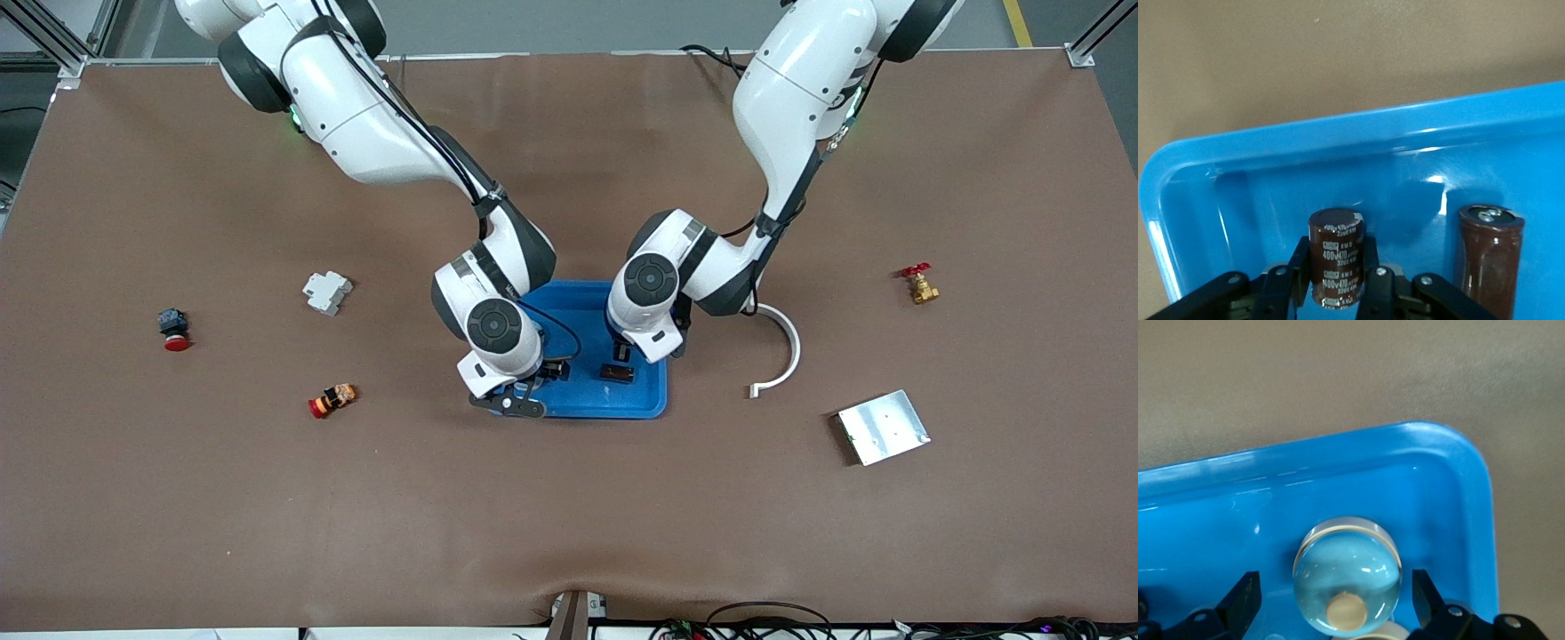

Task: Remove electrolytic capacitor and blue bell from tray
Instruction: 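Grasp the brown capacitor with the left gripper while the right grasps a bell, then carry the capacitor toward the white arc while the right gripper carries the bell, then release the capacitor by the arc while the right gripper sets the bell down, then move both grippers back over the blue tray, then grasp the second capacitor with the left gripper while the right grasps the bell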

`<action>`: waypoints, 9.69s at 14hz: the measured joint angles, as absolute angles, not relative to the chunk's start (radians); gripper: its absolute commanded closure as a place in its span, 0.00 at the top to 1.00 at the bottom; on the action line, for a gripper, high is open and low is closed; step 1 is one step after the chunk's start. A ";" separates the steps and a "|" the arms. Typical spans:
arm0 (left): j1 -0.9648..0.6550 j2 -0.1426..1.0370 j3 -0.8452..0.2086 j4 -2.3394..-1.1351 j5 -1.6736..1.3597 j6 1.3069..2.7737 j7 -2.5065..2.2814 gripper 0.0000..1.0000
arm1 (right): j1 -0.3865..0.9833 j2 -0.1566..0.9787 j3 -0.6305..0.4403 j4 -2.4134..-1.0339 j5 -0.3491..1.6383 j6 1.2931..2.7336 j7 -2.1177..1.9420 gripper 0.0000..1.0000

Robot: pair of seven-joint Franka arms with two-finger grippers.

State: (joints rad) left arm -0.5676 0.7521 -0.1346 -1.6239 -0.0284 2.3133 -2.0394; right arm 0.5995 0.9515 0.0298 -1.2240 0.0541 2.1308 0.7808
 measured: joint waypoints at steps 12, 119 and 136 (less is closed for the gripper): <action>-0.567 0.616 -0.133 -1.551 -0.009 2.082 -1.690 0.00 | 0.566 0.890 0.019 -1.175 0.054 2.037 0.821 0.00; -0.562 0.877 -0.109 -1.412 0.066 2.338 -1.987 1.00 | 0.475 0.551 0.006 -1.557 0.162 2.040 0.485 1.00; -0.569 0.837 -0.107 -1.373 0.135 2.241 -1.745 0.00 | 0.620 0.696 0.026 -1.612 0.173 2.299 0.564 1.00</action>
